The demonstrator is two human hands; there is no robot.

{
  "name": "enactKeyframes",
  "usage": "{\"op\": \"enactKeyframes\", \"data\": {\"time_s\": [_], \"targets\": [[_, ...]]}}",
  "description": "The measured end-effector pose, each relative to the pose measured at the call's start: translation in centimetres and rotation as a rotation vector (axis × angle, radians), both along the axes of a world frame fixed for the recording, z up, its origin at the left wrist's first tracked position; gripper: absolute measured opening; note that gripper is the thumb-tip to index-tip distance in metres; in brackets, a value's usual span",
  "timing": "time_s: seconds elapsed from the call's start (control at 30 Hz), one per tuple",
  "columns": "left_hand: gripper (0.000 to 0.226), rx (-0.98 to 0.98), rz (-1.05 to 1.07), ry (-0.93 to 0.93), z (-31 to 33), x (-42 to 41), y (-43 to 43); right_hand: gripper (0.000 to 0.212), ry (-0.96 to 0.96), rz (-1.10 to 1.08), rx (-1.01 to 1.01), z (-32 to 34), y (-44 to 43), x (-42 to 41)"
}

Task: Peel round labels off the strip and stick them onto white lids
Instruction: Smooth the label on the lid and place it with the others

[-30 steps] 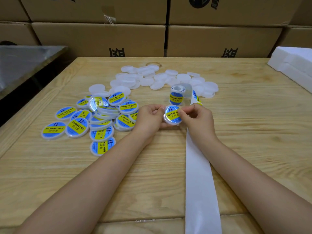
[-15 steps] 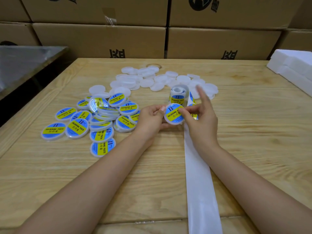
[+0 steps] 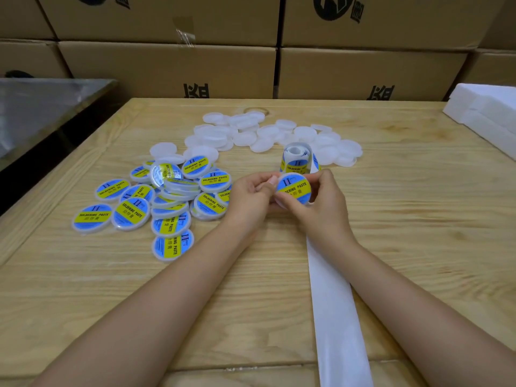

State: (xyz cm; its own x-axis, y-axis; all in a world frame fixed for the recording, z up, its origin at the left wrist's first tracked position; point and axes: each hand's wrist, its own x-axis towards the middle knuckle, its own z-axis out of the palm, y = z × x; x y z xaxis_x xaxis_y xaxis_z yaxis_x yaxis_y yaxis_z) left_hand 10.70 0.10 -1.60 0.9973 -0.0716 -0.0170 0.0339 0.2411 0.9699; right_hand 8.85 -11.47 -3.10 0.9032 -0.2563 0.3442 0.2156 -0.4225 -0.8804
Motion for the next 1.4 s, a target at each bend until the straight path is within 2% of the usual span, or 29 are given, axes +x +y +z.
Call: {"op": "enactKeyframes", "data": {"time_s": [0.17,0.33,0.47,0.6,0.73,0.83,0.9,0.97,1.03,1.1,1.2,1.4], "targets": [[0.020,0.123,0.067,-0.040,0.1,0.8,1.5,0.029,-0.082,0.144,-0.065,-0.2,0.0,-0.1],[0.029,0.258,0.086,-0.195,0.0,1.1,1.6,0.014,-0.046,0.192,0.125,-0.6,-0.7,0.3],[0.034,0.394,0.128,-0.339,-0.2,0.9,1.2,0.023,-0.010,0.213,0.201,-0.6,-1.0,0.7],[0.027,0.582,0.158,-0.439,-0.2,0.9,1.1,0.027,0.023,0.189,0.348,-0.4,-1.0,0.9],[0.022,0.825,0.361,-0.541,1.3,2.1,3.0,0.029,0.078,0.154,0.435,-0.3,-1.3,1.2],[0.033,1.226,0.634,-0.873,2.8,3.7,6.6,0.027,0.109,0.186,0.367,-0.6,-1.1,1.2],[0.036,1.459,0.684,-0.986,2.9,4.4,9.1,0.026,0.110,0.192,0.369,-0.6,-1.0,1.2],[0.038,1.583,0.646,-0.926,2.6,4.8,10.9,0.025,0.109,0.195,0.376,-0.6,-1.1,1.3],[0.037,1.612,0.576,-0.732,2.3,5.0,12.0,0.025,0.115,0.202,0.366,-0.5,-1.0,1.3],[0.032,1.591,0.540,-0.551,1.8,5.5,12.6,0.025,0.120,0.205,0.355,-0.6,-1.0,1.3],[0.028,1.486,0.536,-0.398,1.3,6.0,12.9,0.026,0.122,0.206,0.356,-0.6,-1.0,1.3],[0.025,1.453,0.556,-0.467,2.4,6.6,10.9,0.027,0.113,0.212,0.320,-0.8,-1.0,1.5]]}}
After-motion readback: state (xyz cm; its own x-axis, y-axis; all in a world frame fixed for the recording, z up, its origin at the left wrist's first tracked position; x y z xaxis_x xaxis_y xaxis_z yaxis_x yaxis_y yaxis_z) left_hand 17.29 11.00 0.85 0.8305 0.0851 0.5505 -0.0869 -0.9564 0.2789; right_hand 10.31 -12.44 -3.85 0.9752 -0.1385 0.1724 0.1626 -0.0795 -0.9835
